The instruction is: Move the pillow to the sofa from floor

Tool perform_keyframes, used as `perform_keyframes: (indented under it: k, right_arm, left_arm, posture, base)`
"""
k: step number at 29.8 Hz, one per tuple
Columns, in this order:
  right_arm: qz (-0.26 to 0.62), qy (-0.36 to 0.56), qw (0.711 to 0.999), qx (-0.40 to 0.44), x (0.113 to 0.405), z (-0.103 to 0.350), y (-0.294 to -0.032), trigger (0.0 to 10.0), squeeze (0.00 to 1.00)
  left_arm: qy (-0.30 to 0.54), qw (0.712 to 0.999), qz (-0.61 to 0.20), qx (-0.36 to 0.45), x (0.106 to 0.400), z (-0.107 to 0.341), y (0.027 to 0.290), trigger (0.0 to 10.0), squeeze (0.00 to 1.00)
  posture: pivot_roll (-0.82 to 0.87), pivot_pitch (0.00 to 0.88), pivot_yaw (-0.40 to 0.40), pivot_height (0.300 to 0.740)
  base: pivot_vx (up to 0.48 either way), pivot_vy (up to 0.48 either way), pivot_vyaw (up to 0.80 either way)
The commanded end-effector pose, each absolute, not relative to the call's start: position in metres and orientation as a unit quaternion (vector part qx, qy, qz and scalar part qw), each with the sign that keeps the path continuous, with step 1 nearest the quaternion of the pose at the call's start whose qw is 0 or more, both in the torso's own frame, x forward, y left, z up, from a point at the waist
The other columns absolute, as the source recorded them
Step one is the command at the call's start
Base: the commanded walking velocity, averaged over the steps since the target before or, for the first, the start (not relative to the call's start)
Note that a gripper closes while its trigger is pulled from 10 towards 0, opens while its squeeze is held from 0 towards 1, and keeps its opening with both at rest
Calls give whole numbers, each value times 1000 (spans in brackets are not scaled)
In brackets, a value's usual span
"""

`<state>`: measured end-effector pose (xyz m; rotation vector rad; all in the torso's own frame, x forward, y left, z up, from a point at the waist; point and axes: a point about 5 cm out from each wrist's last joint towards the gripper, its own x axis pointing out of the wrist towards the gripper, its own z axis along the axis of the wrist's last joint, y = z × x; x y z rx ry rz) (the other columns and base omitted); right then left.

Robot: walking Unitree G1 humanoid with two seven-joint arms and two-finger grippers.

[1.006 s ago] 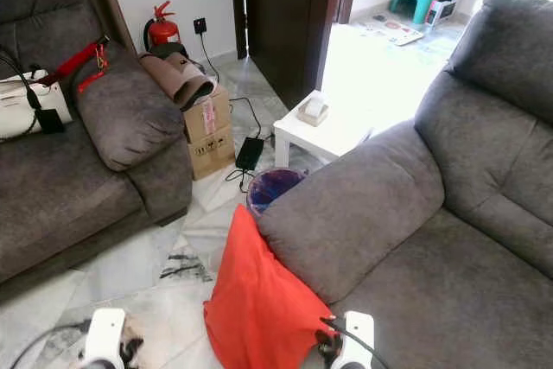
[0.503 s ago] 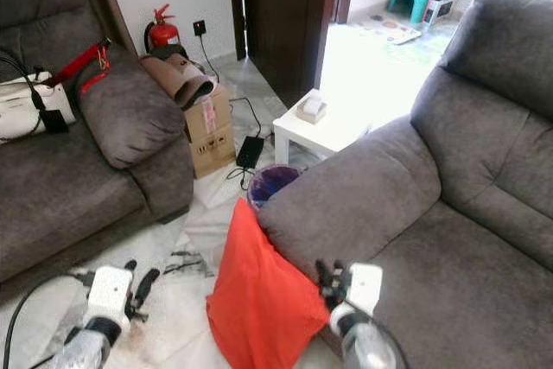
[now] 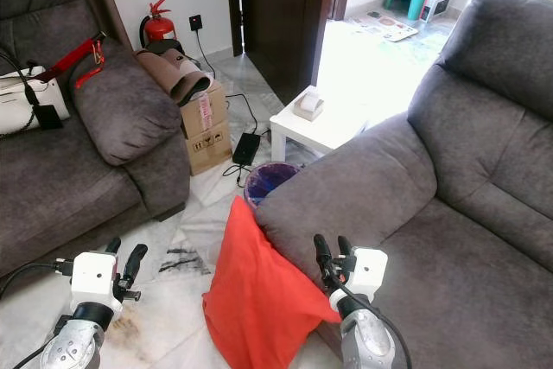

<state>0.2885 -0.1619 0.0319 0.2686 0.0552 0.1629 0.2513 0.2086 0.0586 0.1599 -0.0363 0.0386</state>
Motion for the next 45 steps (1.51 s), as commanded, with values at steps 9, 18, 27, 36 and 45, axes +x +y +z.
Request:
perform_keyframes:
  k: [9,18,27,36,45]
  right_arm:
    - [81,39,987,133,283,28,-160,10000,0]
    - [91,42,985,144,285,29,-155,10000,0]
    - [102,43,983,148,286,31,-150,10000,0]
    - [111,55,978,165,287,30,-146,10000,0]
    - [121,65,979,150,290,31,-141,10000,0]
  left_arm:
    - [-14,997,3,70,254,67,201,10000,0]
    - [-13,998,2,62,256,72,200,10000,945]
    - [-8,998,-2,56,257,72,197,10000,1000]
    - [-6,999,31,33,264,75,204,10000,0]
    - [-12,999,-6,52,271,80,200,10000,0]
  posture:
    - [70,144,-3,740]
    - [74,163,-6,740]
    - [76,171,-6,740]
    - [77,180,-6,740]
    - [78,183,2,740]
  base:
    - [0,0,0]
    - [0,0,0]
    - [0,0,0]
    - [0,0,0]
    - [0,0,0]
